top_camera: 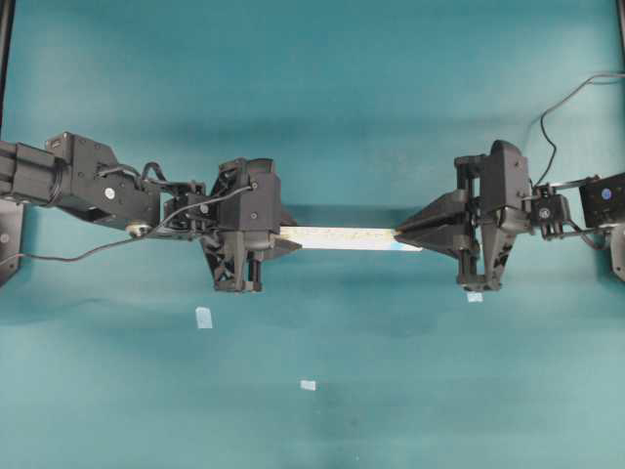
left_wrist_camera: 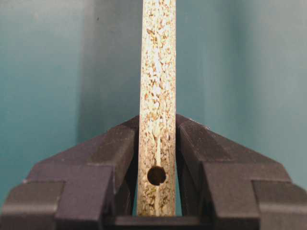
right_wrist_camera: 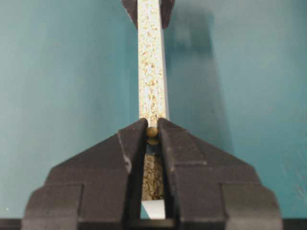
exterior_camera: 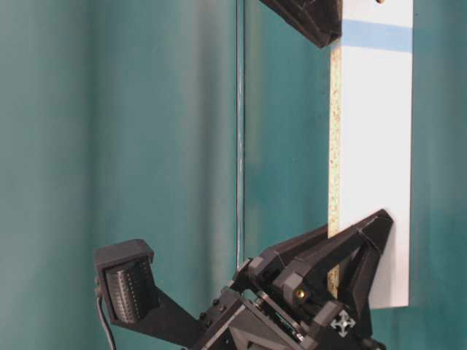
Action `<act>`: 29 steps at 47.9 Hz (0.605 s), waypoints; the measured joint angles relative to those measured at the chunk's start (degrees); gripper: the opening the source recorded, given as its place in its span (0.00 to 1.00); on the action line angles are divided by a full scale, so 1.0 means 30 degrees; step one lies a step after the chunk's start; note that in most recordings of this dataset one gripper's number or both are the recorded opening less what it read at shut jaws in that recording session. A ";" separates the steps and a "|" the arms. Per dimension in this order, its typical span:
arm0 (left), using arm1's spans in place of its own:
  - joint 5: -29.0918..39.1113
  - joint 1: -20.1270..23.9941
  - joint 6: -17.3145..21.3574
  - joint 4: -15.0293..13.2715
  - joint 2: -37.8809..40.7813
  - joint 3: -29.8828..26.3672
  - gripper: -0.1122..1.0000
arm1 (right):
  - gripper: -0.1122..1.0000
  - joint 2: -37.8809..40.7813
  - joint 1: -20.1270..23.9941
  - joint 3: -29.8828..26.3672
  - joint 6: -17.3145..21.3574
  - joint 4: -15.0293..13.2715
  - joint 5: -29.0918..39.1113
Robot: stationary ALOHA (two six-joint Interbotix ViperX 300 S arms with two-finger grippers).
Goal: Insert the rod into the hole on the wooden board.
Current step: 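Push the dowel into the hole with the right gripper, then open the right gripper to release the inserted dowel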
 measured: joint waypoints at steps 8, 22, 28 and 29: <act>0.0029 0.0029 0.0000 0.0000 -0.0029 0.0029 0.39 | 0.64 0.0029 0.0117 -0.0293 0.0000 -0.0029 0.0176; 0.0029 0.0029 0.0000 0.0000 0.0000 0.0029 0.39 | 0.81 -0.0293 0.0029 -0.0674 0.0000 -0.0029 0.0498; 0.0059 0.0000 -0.0029 0.0000 0.0000 0.0029 0.39 | 0.81 -0.0908 0.0029 -0.0703 0.0000 -0.0029 0.1084; 0.0059 0.0000 -0.0029 0.0000 -0.0029 0.0029 0.39 | 0.81 -0.1025 0.0029 -0.0703 0.0000 -0.0029 0.1201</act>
